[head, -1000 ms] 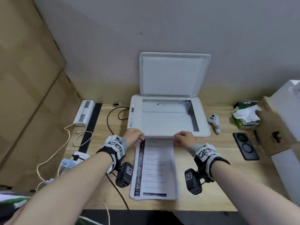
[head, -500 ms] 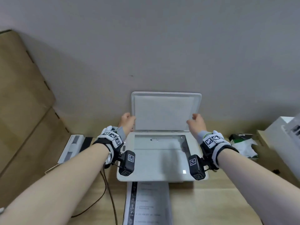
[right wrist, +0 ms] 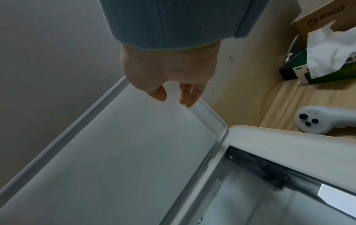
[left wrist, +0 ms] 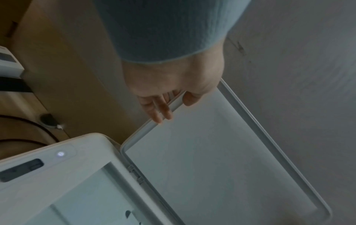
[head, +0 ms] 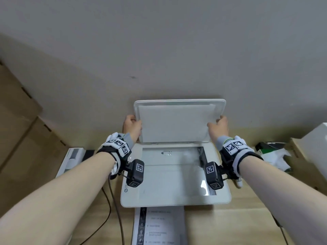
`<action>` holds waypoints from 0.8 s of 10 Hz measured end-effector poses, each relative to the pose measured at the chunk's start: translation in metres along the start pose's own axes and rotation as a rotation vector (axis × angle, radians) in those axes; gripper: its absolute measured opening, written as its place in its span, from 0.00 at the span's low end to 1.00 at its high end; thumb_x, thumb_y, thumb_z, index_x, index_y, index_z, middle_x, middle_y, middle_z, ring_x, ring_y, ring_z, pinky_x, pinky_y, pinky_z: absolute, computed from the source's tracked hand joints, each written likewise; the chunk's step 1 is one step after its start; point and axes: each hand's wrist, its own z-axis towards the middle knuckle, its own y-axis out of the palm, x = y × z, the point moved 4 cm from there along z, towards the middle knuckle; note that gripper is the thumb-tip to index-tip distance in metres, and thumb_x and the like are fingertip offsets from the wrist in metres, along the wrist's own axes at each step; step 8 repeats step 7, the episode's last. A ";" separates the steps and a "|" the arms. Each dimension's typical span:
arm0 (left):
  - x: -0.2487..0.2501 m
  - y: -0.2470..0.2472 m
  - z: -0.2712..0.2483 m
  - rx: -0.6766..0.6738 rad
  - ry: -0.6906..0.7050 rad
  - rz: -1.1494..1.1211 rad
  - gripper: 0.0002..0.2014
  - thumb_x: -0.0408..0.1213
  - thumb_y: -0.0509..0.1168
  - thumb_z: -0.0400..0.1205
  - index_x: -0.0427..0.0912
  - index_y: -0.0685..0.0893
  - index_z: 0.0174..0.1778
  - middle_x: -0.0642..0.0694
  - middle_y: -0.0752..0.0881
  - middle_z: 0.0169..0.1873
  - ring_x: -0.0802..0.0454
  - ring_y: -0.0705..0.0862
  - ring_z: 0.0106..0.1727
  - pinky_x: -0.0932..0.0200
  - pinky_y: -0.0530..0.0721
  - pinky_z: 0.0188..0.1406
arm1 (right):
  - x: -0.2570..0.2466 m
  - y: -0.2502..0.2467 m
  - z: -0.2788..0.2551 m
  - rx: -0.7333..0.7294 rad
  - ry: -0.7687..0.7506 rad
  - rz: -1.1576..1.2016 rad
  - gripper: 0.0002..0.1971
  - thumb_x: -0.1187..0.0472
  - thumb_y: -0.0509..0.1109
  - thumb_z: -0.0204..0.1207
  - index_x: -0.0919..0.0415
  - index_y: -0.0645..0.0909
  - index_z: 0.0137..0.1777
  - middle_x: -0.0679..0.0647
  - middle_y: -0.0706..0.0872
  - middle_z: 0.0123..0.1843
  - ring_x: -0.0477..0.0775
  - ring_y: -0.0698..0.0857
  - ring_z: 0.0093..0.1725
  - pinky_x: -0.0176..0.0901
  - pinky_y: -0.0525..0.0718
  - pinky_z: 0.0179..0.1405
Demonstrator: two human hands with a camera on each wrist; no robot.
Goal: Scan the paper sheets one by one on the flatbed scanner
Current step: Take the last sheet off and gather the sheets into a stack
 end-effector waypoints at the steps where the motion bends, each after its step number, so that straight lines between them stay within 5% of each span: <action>1: 0.000 -0.020 -0.027 0.016 0.035 0.039 0.13 0.29 0.61 0.79 0.44 0.78 0.59 0.42 0.86 0.45 0.41 0.86 0.47 0.51 0.89 0.37 | 0.005 -0.012 -0.023 -0.001 -0.010 0.031 0.30 0.64 0.67 0.70 0.62 0.69 0.75 0.61 0.82 0.68 0.65 0.82 0.65 0.60 0.80 0.68; 2: -0.001 -0.029 -0.048 0.007 0.088 0.053 0.14 0.24 0.58 0.77 0.44 0.81 0.53 0.43 0.85 0.43 0.42 0.85 0.44 0.51 0.88 0.37 | 0.014 -0.026 -0.046 0.017 0.029 -0.012 0.26 0.63 0.65 0.70 0.63 0.71 0.71 0.64 0.83 0.64 0.68 0.83 0.60 0.61 0.82 0.63; 3: -0.011 -0.038 -0.085 0.008 0.118 0.065 0.17 0.22 0.56 0.76 0.48 0.84 0.38 0.46 0.86 0.36 0.40 0.87 0.44 0.44 0.89 0.49 | 0.037 -0.047 -0.084 0.013 0.051 -0.058 0.27 0.61 0.64 0.70 0.63 0.70 0.71 0.64 0.82 0.65 0.68 0.82 0.61 0.62 0.81 0.63; 4: -0.033 -0.041 -0.130 -0.022 0.134 0.125 0.18 0.21 0.55 0.77 0.46 0.87 0.42 0.46 0.86 0.37 0.46 0.81 0.41 0.52 0.83 0.43 | 0.063 -0.065 -0.124 -0.027 0.098 -0.081 0.27 0.56 0.65 0.74 0.65 0.69 0.72 0.65 0.81 0.67 0.69 0.81 0.66 0.65 0.79 0.67; 5: -0.058 -0.045 -0.163 -0.055 0.110 0.153 0.20 0.20 0.54 0.79 0.40 0.88 0.54 0.40 0.87 0.51 0.39 0.84 0.52 0.49 0.81 0.57 | 0.082 -0.078 -0.160 -0.093 0.095 -0.137 0.23 0.54 0.65 0.80 0.62 0.70 0.73 0.61 0.80 0.62 0.68 0.80 0.65 0.58 0.77 0.68; 6: -0.082 -0.048 -0.189 -0.088 0.047 0.153 0.19 0.20 0.54 0.82 0.35 0.86 0.62 0.40 0.84 0.64 0.42 0.79 0.68 0.61 0.72 0.63 | 0.102 -0.088 -0.191 -0.207 0.124 -0.184 0.15 0.56 0.64 0.79 0.57 0.74 0.64 0.56 0.77 0.54 0.64 0.79 0.52 0.50 0.76 0.53; 7: -0.100 -0.045 -0.205 -0.144 -0.034 0.178 0.19 0.23 0.57 0.82 0.34 0.82 0.68 0.38 0.81 0.69 0.43 0.75 0.73 0.60 0.69 0.68 | 0.129 -0.087 -0.192 -0.280 0.175 -0.211 0.24 0.54 0.64 0.66 0.68 0.75 0.60 0.60 0.81 0.45 0.64 0.82 0.44 0.52 0.83 0.50; 8: -0.100 -0.045 -0.205 -0.144 -0.034 0.178 0.19 0.23 0.57 0.82 0.34 0.82 0.68 0.38 0.81 0.69 0.43 0.75 0.73 0.60 0.69 0.68 | 0.129 -0.087 -0.192 -0.280 0.175 -0.211 0.24 0.54 0.64 0.66 0.68 0.75 0.60 0.60 0.81 0.45 0.64 0.82 0.44 0.52 0.83 0.50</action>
